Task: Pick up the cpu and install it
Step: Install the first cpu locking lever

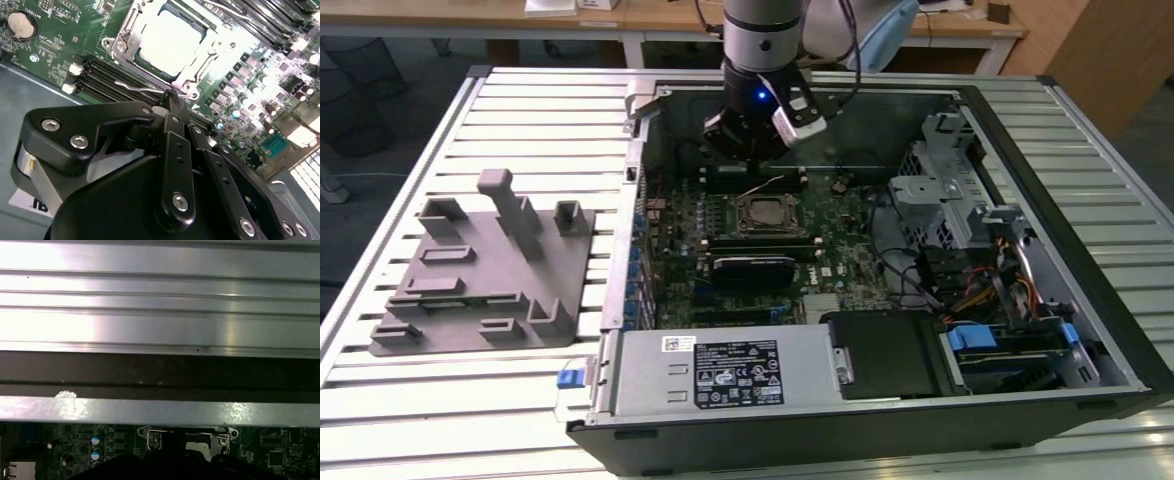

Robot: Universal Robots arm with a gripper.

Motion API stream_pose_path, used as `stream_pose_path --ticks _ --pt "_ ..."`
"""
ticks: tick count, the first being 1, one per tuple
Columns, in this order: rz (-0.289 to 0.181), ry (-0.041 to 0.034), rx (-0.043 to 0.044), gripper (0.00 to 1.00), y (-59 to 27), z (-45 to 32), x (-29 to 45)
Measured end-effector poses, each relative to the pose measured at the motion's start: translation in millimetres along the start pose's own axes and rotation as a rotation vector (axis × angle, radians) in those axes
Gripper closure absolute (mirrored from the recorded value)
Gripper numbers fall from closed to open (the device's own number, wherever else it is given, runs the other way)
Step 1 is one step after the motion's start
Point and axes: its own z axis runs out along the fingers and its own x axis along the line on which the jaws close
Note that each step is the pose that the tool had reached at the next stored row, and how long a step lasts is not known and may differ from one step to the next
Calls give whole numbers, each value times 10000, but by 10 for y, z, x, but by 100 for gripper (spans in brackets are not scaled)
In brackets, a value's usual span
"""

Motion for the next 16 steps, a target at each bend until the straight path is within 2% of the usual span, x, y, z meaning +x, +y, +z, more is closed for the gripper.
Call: stream_pose_path --ticks 5,10,16 --pt "-447 6 -7 89 -1 34 -16" --pt "-472 7 -7 89 40 62 -69" --pt "-471 7 -8 89 43 97 -128"
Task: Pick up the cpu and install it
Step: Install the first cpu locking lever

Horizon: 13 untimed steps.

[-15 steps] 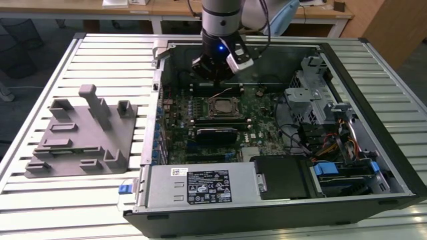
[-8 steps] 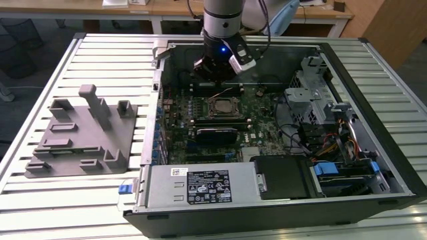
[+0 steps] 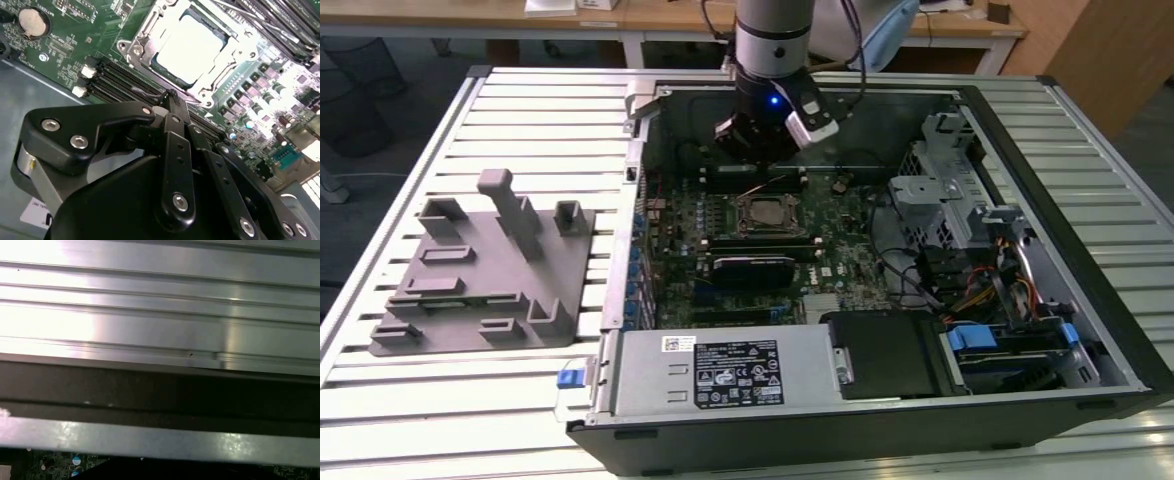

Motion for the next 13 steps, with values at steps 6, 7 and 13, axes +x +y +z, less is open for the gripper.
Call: stream_pose_path --ticks 6,7,13 --pt "0 0 0 89 -3 47 -45" --pt "-1 0 0 89 -4 55 -53" --pt "0 0 1 89 -8 95 -115"
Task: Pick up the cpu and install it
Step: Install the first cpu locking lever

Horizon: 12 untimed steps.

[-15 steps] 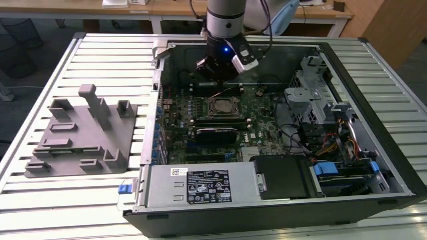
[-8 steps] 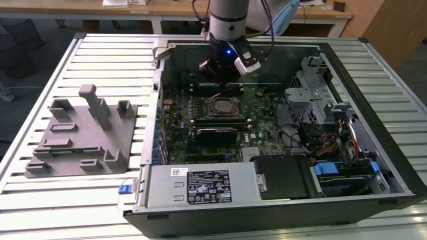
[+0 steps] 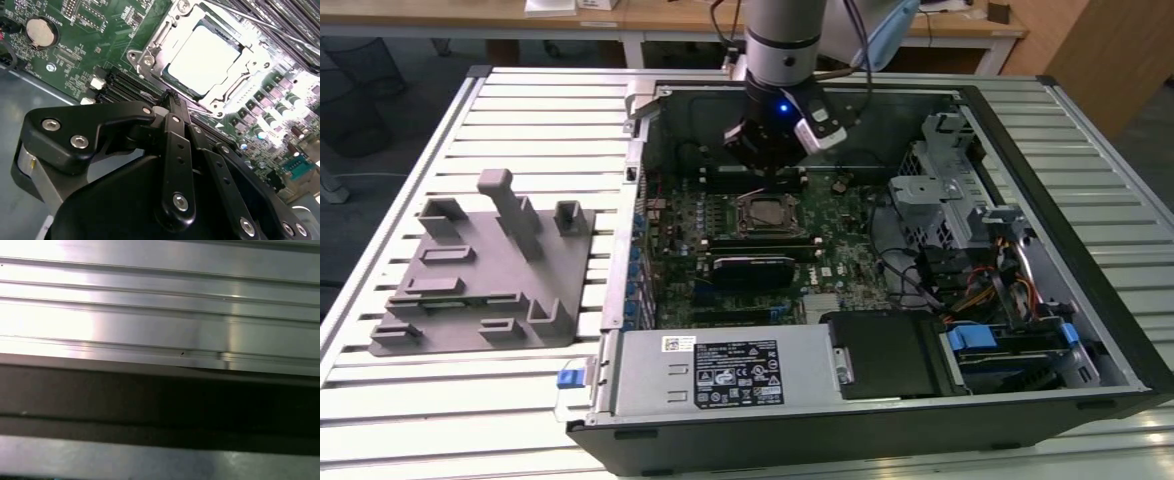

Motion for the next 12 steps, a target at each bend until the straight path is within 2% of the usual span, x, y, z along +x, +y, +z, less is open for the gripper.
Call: stream_pose_path --ticks 6,12 --pt "-1 0 0 89 -4 53 -52" --pt "1 0 0 89 -6 115 -65"
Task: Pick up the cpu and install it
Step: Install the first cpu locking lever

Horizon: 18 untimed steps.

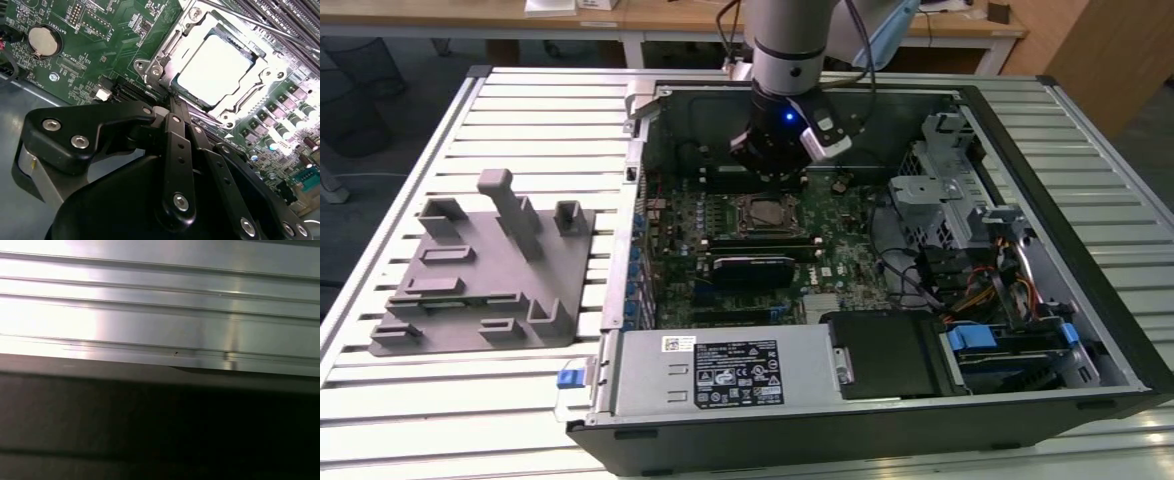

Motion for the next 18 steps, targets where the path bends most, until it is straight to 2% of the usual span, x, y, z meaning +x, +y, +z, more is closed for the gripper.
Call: stream_pose_path --ticks 8,16,18 --pt "-1 0 0 89 -1 30 -2" --pt "-1 -1 2 89 -1 20 -3" --pt "-3 6 114 89 -1 24 -3"
